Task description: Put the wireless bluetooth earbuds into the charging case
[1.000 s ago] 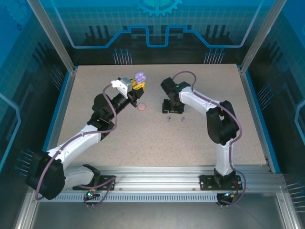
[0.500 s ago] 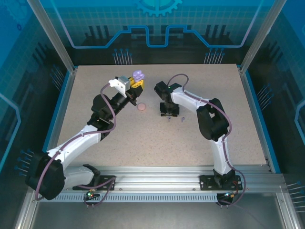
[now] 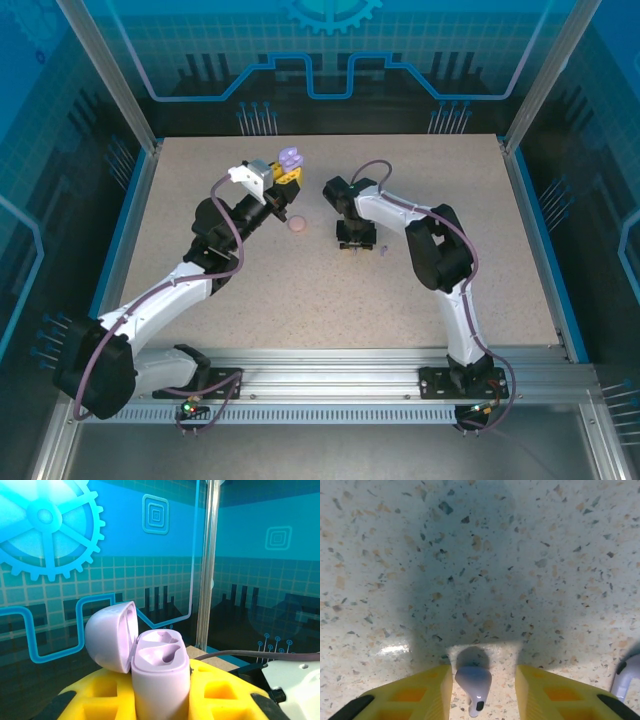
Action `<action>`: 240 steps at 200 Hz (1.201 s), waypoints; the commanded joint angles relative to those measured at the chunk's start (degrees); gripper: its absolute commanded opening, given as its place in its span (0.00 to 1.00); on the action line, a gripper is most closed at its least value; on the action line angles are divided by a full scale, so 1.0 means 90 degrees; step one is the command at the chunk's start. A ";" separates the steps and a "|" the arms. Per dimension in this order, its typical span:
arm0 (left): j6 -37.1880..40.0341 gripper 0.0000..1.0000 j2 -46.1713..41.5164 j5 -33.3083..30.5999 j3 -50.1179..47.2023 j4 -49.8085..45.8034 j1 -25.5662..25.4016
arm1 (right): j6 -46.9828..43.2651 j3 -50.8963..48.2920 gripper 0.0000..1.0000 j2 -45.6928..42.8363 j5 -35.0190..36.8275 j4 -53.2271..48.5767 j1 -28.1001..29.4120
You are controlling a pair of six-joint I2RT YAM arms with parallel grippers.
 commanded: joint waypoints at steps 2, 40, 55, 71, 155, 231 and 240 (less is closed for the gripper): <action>0.0078 0.00 -0.0152 -0.0004 0.0207 0.0089 -0.0045 | 0.0100 0.0204 0.37 0.0134 0.0114 -0.0183 0.0029; 0.0089 0.00 -0.0145 0.0011 0.0222 0.0068 -0.0046 | 0.0088 0.0196 0.34 0.0173 0.0072 -0.0137 0.0003; 0.0089 0.00 -0.0137 0.0023 0.0216 0.0074 -0.0050 | 0.0097 0.0194 0.33 0.0192 0.0069 -0.0129 -0.0010; 0.0089 0.00 -0.0122 0.0030 0.0220 0.0074 -0.0043 | 0.0126 0.0199 0.32 0.0202 0.0051 -0.0120 -0.0021; 0.0112 0.00 -0.0061 0.0088 0.0253 0.0068 -0.0060 | 0.0292 0.0292 0.26 0.0338 -0.0116 -0.0086 -0.0074; 0.0091 0.00 -0.0061 0.0185 0.0262 0.0052 -0.0087 | -0.0081 -0.0357 0.14 -0.0226 -0.0126 0.0708 -0.0064; 0.0089 0.00 -0.0068 0.0201 0.0258 0.0044 -0.0098 | -0.0173 -0.0488 0.13 -0.0394 -0.0121 0.0861 -0.0056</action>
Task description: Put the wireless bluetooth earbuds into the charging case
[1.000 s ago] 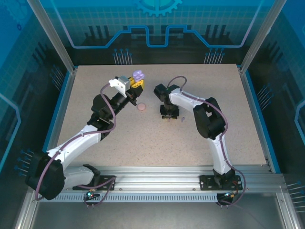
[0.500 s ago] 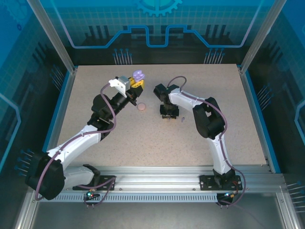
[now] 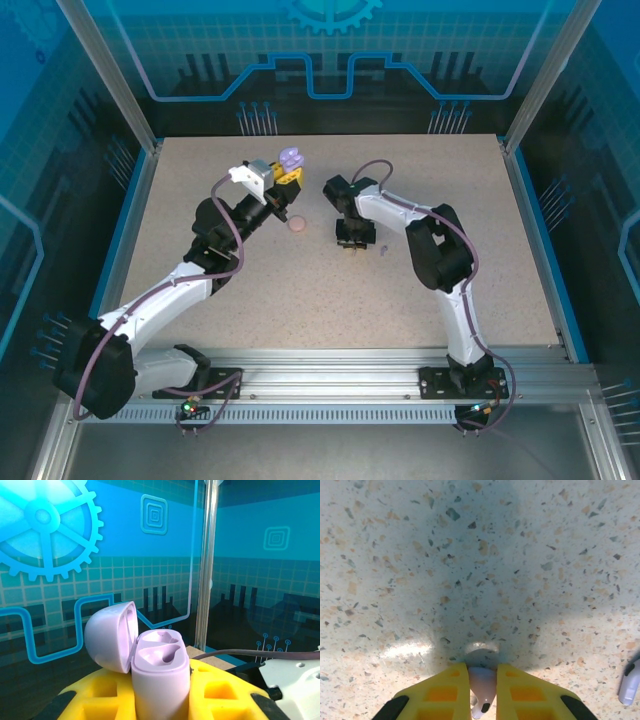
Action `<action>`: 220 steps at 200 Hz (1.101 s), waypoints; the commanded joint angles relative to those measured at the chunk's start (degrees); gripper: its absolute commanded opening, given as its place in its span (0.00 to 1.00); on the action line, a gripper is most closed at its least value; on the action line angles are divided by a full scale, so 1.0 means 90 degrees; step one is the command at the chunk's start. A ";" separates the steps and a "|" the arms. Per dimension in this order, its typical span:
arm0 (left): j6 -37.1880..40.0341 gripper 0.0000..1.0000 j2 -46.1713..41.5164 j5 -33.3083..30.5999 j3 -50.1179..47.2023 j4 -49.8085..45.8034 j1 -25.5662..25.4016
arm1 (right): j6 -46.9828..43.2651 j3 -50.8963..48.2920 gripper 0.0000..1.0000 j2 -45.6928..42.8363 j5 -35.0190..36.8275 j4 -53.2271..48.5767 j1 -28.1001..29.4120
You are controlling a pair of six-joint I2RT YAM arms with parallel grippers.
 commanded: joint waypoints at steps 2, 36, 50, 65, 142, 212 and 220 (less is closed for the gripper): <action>0.0087 0.00 -0.0070 0.0193 0.0243 0.0054 -0.0070 | -0.0250 -0.0410 0.13 -0.0360 0.0001 0.0712 -0.0028; 0.0092 0.00 -0.0082 0.0344 0.0295 0.0050 -0.0097 | -0.0547 -0.0646 0.11 -0.1035 0.0156 0.0923 -0.0028; 0.0082 0.00 -0.0101 0.0389 0.0338 0.0026 -0.0109 | -0.0678 -0.0701 0.11 -0.1348 0.0221 0.0970 -0.0036; 0.0078 0.00 -0.0118 0.0423 0.0395 -0.0047 -0.0131 | -0.0815 -0.0726 0.11 -0.1677 0.0270 0.1001 -0.0038; 0.0160 0.00 -0.0189 0.0762 0.0454 -0.0078 -0.0274 | -0.1677 -0.0293 0.11 -0.3438 0.0336 0.0994 -0.0029; 0.0743 0.00 -0.0161 0.0864 0.0591 -0.0257 -0.0603 | -0.2680 0.0594 0.12 -0.4685 0.0148 0.1249 0.0013; 0.0787 0.00 -0.0140 0.0859 0.0611 -0.0266 -0.0633 | -0.2806 0.0636 0.12 -0.4801 0.0051 0.1328 0.0039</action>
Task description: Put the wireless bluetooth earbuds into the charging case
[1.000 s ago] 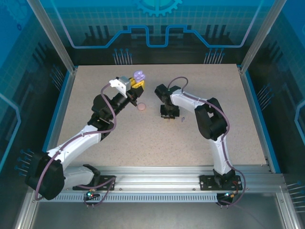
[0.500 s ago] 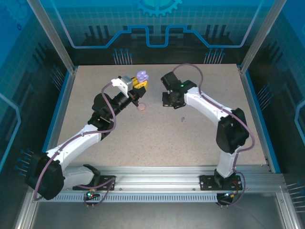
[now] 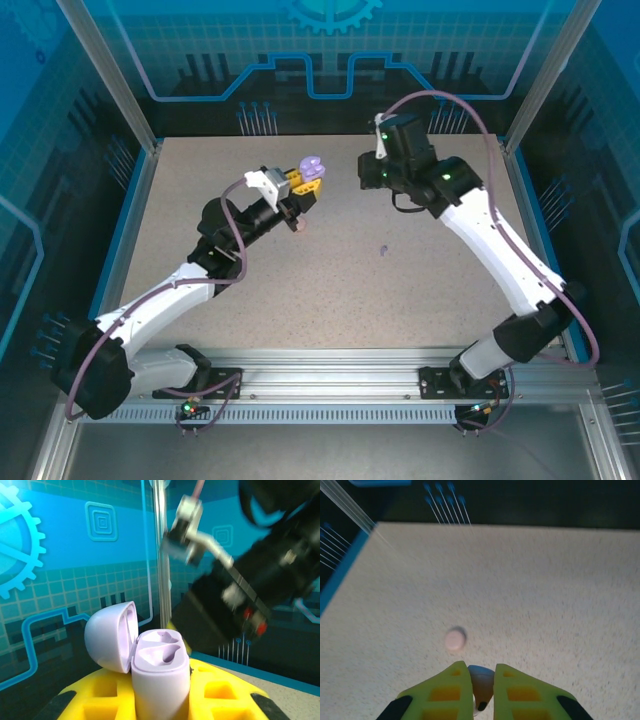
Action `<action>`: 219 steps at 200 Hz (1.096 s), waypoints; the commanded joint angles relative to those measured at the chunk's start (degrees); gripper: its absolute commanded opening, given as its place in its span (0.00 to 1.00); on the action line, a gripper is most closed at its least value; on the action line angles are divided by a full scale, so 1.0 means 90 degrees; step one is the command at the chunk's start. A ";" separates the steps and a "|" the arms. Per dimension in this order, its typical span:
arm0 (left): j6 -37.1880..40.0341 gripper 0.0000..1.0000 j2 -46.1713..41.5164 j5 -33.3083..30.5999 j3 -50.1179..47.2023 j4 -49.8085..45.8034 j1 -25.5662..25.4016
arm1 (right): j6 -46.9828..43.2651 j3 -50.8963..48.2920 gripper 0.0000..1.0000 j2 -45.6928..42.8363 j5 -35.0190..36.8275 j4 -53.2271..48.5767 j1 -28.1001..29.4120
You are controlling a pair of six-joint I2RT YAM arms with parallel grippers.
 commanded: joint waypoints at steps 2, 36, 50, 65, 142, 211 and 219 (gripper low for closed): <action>0.0371 0.00 -0.0086 0.0186 0.0319 0.0031 -0.0104 | -0.0609 0.0273 0.13 -0.0418 -0.0238 0.0282 0.0040; 0.0433 0.00 -0.0006 0.0172 0.0370 0.0007 -0.0212 | -0.1240 0.0306 0.13 -0.0857 -0.0607 0.0696 0.0298; 0.0437 0.00 0.0012 0.0171 0.0357 -0.0006 -0.0254 | -0.1542 0.0250 0.13 -0.1014 -0.0841 0.0882 0.0447; 0.0478 0.00 0.0015 0.0185 0.0322 0.0032 -0.0270 | -0.1839 0.0111 0.13 -0.1169 -0.1077 0.1127 0.0595; 0.0572 0.00 -0.0064 0.0446 0.0365 -0.0165 -0.0333 | -0.2648 -0.0378 0.14 -0.1448 -0.1573 0.1578 0.1089; 0.0543 0.00 -0.0114 0.0505 0.0398 -0.0267 -0.0377 | -0.3008 -0.0417 0.13 -0.1318 -0.1221 0.1578 0.1405; 0.0537 0.00 -0.0132 0.0503 0.0402 -0.0267 -0.0389 | -0.3025 -0.0427 0.13 -0.1295 -0.1185 0.1586 0.1415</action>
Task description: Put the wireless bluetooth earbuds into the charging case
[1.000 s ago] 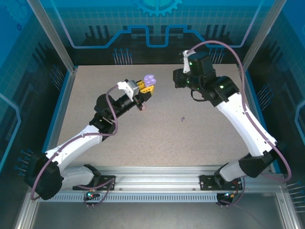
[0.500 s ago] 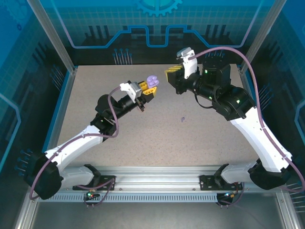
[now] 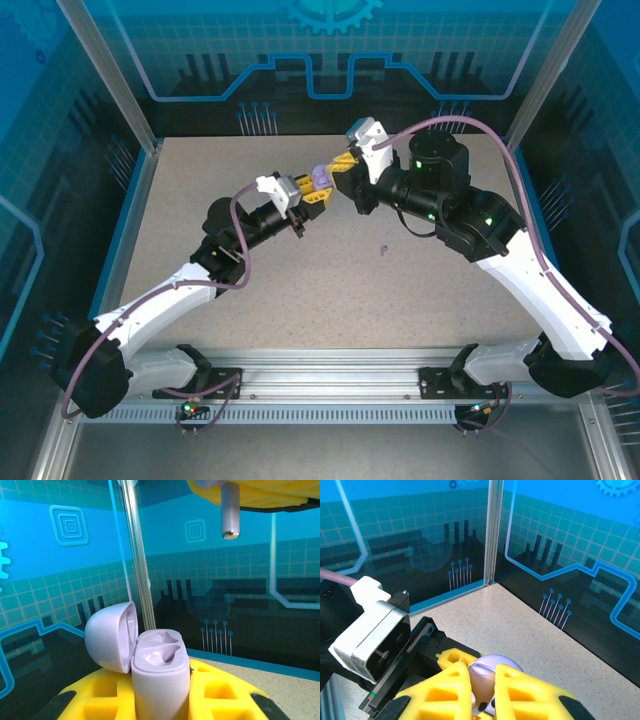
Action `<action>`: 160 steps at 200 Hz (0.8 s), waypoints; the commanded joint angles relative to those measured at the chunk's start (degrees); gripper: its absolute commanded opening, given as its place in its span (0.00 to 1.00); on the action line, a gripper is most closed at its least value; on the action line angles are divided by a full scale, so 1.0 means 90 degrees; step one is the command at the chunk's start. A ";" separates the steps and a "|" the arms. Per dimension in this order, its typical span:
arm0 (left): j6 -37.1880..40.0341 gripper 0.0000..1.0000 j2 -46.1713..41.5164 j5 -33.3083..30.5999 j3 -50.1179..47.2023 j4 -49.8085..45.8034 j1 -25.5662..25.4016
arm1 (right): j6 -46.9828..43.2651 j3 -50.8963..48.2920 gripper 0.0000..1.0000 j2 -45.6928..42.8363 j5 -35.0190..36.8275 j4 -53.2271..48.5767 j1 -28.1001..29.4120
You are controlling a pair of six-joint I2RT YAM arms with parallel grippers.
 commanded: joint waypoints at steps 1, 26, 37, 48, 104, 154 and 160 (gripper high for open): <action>0.0122 0.00 -0.0137 0.0165 0.0238 0.0042 -0.0086 | -0.0206 -0.0058 0.13 0.0051 0.0174 0.0185 0.0091; 0.0116 0.00 -0.0154 0.0156 0.0251 0.0033 -0.0099 | -0.0216 -0.0107 0.13 0.0114 0.0235 0.0205 0.0088; 0.0116 0.00 -0.0155 0.0164 0.0269 0.0032 -0.0116 | -0.0217 -0.0121 0.13 0.0145 0.0241 0.0214 0.0095; 0.0122 0.00 -0.0157 0.0156 0.0276 0.0024 -0.0121 | -0.0217 -0.0141 0.12 0.0170 0.0249 0.0220 0.0092; 0.0164 0.00 -0.0198 0.0146 0.0325 -0.0019 -0.0128 | -0.0208 -0.0235 0.12 0.0192 0.0280 0.0209 0.0077; 0.0169 0.00 -0.0242 0.0141 0.0321 -0.0046 -0.0128 | -0.0120 -0.0340 0.11 0.0164 0.0213 0.0204 0.0023; 0.0173 0.00 -0.0254 0.0127 0.0315 -0.0051 -0.0128 | -0.0112 -0.0342 0.11 0.0167 0.0188 0.0197 0.0026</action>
